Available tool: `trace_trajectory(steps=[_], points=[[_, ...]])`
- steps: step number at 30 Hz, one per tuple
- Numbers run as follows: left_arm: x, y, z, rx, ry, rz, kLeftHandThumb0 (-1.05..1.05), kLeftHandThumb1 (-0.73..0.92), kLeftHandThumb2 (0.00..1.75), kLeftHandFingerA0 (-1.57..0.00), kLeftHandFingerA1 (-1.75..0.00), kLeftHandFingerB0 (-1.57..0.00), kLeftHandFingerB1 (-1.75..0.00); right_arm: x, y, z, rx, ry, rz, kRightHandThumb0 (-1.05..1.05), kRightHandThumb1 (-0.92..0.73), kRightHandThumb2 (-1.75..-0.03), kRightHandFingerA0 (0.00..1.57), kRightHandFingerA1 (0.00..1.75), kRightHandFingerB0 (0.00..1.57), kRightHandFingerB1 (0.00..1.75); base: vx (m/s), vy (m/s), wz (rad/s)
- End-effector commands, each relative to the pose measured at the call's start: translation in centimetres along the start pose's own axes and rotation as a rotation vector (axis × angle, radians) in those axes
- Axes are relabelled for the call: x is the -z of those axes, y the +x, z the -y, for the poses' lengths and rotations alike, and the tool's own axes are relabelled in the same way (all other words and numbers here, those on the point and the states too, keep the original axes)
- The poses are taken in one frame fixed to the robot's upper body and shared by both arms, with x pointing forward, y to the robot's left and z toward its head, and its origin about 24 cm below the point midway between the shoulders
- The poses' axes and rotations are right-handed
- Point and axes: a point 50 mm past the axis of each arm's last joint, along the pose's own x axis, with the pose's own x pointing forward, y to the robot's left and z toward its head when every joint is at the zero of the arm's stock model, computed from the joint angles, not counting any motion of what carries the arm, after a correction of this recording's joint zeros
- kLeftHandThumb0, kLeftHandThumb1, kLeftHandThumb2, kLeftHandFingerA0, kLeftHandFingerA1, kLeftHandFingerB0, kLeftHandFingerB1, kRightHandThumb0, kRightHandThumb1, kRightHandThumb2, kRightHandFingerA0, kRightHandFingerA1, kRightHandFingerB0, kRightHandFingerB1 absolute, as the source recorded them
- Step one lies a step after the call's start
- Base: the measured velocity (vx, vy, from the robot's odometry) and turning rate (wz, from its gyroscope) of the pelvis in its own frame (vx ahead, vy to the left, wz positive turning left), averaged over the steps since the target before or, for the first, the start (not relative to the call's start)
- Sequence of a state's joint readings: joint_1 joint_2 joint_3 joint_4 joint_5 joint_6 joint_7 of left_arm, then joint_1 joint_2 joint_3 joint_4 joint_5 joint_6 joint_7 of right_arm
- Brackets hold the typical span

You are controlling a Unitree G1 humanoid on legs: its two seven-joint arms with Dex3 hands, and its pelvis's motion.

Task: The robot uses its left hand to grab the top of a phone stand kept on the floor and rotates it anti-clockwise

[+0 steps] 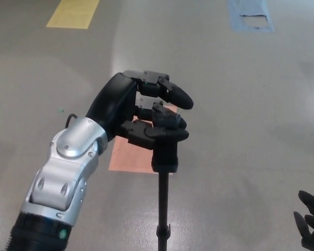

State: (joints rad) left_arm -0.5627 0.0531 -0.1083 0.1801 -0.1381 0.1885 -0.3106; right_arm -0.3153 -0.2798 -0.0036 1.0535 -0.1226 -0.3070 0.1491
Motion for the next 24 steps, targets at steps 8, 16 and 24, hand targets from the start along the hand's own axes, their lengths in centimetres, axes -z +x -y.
trace_trajectory(steps=[8,16,24], points=[[3.8,-1.6,-0.6,0.001,-0.282,-0.266,-0.04,0.31,0.62,-1.21,-0.67,-1.11,-0.64,-1.2,0.7,1.1,0.023,-0.042,-0.005,-0.69,-0.92,-0.8,0.01,0.22,0.0,0.08,0.0,0.0,0.0],[4.1,-2.2,-1.1,0.021,-0.694,-0.465,0.08,0.5,0.61,-1.09,-0.77,-0.93,-0.68,-1.0,0.6,1.0,0.019,-0.049,-0.01,-0.77,-0.83,-1.16,0.0,0.28,0.0,0.2,0.0,0.0,0.0],[4.4,-2.7,-0.9,-0.013,-0.734,-0.51,-0.02,0.58,0.58,-1.03,-0.76,-0.85,-0.65,-1.0,0.6,1.0,0.01,-0.03,-0.004,-0.76,-0.81,-1.16,0.0,0.26,0.0,0.2,0.0,0.0,0.0]])
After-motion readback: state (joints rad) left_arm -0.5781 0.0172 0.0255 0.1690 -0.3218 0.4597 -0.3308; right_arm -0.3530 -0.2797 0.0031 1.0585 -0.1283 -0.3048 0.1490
